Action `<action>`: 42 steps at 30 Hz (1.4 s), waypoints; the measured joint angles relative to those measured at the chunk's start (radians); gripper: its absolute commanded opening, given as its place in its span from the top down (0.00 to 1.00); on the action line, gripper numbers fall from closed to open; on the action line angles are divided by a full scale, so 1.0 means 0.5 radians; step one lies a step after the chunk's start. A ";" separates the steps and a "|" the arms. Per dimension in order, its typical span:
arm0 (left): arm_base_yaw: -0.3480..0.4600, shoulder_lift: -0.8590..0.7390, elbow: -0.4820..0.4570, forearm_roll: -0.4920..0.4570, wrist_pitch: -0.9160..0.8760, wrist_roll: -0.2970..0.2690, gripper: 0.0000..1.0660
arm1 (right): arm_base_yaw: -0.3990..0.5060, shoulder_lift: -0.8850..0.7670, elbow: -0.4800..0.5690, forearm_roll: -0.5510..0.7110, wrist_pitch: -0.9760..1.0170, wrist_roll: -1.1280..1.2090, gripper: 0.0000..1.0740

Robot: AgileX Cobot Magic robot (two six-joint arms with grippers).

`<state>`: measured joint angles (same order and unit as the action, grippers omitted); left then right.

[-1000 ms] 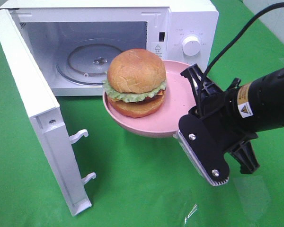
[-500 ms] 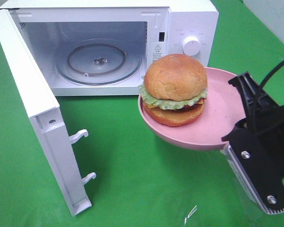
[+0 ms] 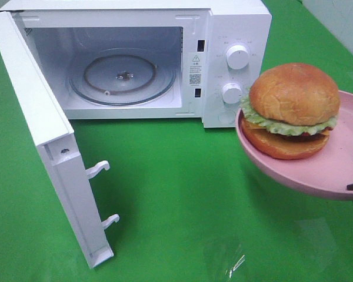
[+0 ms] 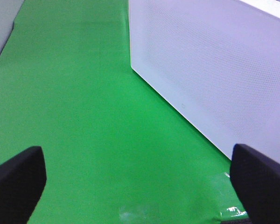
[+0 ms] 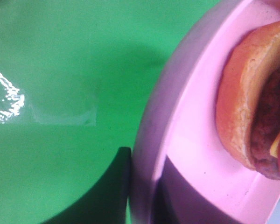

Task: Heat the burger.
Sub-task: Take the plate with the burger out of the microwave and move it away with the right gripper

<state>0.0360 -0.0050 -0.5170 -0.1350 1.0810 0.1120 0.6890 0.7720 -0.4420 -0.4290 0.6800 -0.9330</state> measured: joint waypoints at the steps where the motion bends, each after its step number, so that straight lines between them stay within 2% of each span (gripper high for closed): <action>1: 0.000 0.000 0.000 0.000 0.000 0.000 0.06 | 0.000 0.000 0.000 0.000 0.000 0.000 1.00; 14: 0.000 0.000 0.000 0.000 0.000 0.000 0.06 | 0.000 -0.182 0.000 -0.196 0.440 0.322 1.00; 27: 0.000 0.000 0.000 0.000 0.000 0.000 0.06 | 0.000 -0.224 0.000 -0.236 0.596 0.588 1.00; 35: 0.000 0.000 0.000 0.000 0.000 0.000 0.06 | 0.000 -0.224 0.000 -0.450 0.628 0.998 1.00; 42: 0.000 0.000 0.000 0.000 0.000 0.000 0.06 | 0.000 -0.224 -0.020 -0.492 0.728 1.252 1.00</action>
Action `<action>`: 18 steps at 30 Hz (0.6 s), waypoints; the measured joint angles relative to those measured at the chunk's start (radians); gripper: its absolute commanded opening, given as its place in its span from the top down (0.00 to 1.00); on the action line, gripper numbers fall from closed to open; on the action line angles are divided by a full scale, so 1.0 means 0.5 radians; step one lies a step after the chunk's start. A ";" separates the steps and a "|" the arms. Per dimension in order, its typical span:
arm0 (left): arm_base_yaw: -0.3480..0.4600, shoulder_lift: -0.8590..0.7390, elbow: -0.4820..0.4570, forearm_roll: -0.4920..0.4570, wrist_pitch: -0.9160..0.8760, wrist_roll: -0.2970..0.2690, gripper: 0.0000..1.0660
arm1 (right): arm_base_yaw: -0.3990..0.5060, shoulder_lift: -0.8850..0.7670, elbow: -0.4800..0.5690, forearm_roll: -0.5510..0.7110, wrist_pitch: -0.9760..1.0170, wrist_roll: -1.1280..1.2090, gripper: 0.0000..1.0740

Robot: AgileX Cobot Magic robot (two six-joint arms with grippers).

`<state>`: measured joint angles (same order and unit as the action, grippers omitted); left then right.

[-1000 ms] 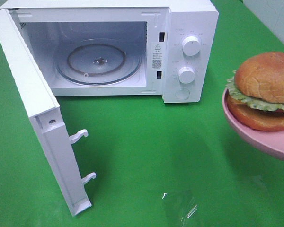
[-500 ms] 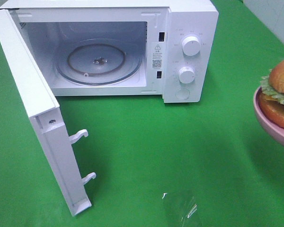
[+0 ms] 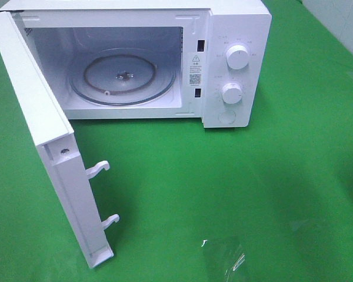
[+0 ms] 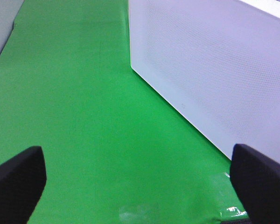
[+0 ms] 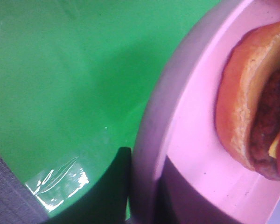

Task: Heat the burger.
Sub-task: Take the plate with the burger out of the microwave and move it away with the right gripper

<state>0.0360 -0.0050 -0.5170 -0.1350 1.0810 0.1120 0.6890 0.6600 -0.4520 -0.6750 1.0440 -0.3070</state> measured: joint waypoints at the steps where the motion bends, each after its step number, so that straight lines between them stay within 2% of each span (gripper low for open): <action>1: 0.000 0.000 0.000 0.000 0.000 0.000 0.06 | 0.000 0.000 0.000 0.000 0.000 0.000 1.00; 10: 0.000 0.000 0.000 0.000 0.000 0.000 0.06 | 0.000 0.058 -0.128 -0.022 0.112 0.194 1.00; 18: 0.000 0.000 0.000 0.000 0.000 0.000 0.06 | 0.000 0.298 -0.224 -0.028 0.190 0.400 1.00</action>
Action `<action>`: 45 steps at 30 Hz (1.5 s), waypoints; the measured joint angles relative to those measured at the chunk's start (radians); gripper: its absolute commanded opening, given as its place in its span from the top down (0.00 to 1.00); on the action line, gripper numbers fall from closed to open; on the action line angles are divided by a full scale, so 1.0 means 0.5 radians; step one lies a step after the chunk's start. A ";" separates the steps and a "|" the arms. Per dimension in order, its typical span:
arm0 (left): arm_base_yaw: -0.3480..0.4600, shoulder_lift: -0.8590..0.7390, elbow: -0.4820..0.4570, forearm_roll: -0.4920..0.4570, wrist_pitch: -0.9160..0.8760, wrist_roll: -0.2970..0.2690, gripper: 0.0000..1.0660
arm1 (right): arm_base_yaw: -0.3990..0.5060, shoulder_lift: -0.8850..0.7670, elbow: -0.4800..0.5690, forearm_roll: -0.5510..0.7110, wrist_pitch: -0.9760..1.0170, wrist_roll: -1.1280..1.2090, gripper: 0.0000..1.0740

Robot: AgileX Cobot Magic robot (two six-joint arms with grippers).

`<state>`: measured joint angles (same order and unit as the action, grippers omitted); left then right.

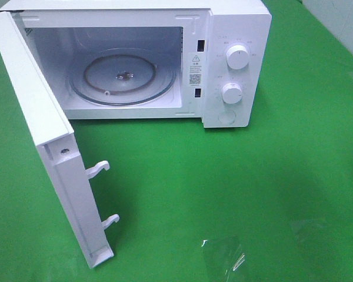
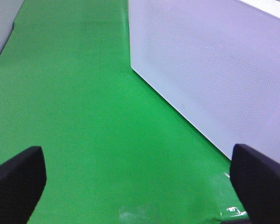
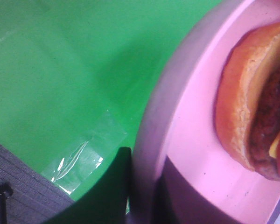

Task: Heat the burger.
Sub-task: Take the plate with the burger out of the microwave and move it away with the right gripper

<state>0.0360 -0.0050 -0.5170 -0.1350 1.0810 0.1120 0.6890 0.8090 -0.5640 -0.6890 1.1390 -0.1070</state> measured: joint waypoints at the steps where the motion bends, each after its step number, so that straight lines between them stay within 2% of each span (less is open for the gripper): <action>1: 0.000 0.000 0.000 0.000 0.000 0.000 0.06 | 0.000 0.070 -0.048 -0.002 0.012 0.050 1.00; 15: 0.000 0.000 0.000 0.000 0.000 0.000 0.06 | 0.000 0.498 -0.298 -0.030 0.090 0.382 1.00; 27: 0.000 0.000 0.000 0.000 0.000 0.000 0.06 | 0.000 0.806 -0.320 -0.072 0.100 0.714 1.00; 45: 0.000 0.000 0.000 0.000 0.000 0.000 0.06 | -0.246 1.194 -0.332 -0.098 -0.092 1.100 1.00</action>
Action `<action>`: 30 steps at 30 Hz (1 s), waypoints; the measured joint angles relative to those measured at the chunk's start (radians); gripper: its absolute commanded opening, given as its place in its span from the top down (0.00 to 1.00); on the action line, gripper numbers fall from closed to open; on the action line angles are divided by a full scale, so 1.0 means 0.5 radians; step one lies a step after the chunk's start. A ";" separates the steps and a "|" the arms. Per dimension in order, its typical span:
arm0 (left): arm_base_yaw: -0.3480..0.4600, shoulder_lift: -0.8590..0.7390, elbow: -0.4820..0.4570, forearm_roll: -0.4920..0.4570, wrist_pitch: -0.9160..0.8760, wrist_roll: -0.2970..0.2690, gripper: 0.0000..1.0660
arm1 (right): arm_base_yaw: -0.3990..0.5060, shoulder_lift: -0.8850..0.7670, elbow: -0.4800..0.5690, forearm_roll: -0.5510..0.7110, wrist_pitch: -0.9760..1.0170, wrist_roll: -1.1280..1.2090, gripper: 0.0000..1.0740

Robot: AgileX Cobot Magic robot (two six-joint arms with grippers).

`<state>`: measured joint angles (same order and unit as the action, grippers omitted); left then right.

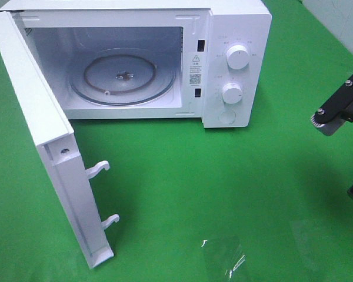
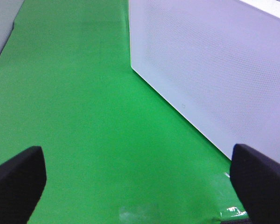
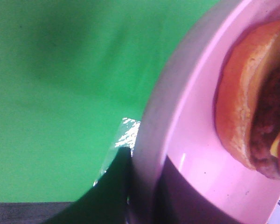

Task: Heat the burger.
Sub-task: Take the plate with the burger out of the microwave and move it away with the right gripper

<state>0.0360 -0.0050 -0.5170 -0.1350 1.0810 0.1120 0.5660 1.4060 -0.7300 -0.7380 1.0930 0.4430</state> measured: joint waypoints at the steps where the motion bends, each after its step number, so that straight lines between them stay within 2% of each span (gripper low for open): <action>1: 0.000 0.000 0.000 0.000 0.000 0.000 0.06 | -0.034 0.050 0.000 -0.014 -0.044 0.036 1.00; 10: 0.000 0.000 0.000 0.000 0.000 0.000 0.06 | -0.122 0.262 -0.002 -0.020 -0.218 0.162 0.99; 30: 0.000 0.000 0.000 0.000 0.000 0.000 0.06 | -0.124 0.698 -0.008 -0.140 -0.528 0.532 0.97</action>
<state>0.0360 -0.0050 -0.5170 -0.1350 1.0810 0.1120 0.5040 1.7550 -0.7340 -0.8080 0.8290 0.7090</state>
